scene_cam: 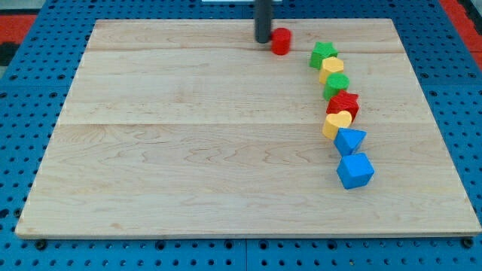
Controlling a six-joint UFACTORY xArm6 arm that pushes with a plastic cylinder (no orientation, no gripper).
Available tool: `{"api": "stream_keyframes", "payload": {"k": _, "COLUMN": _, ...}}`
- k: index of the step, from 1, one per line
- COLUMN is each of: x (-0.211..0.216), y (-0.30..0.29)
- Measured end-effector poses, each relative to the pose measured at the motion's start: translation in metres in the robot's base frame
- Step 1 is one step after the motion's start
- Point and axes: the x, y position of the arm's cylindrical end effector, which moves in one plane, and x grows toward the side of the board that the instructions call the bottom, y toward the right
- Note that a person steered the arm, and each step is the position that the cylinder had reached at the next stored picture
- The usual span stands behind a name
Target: Move the red circle above the green star
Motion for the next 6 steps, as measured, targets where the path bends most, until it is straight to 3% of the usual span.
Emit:
{"api": "stream_keyframes", "payload": {"k": 5, "x": -0.016, "y": 0.071}}
{"api": "stream_keyframes", "payload": {"k": 6, "x": -0.041, "y": 0.058}}
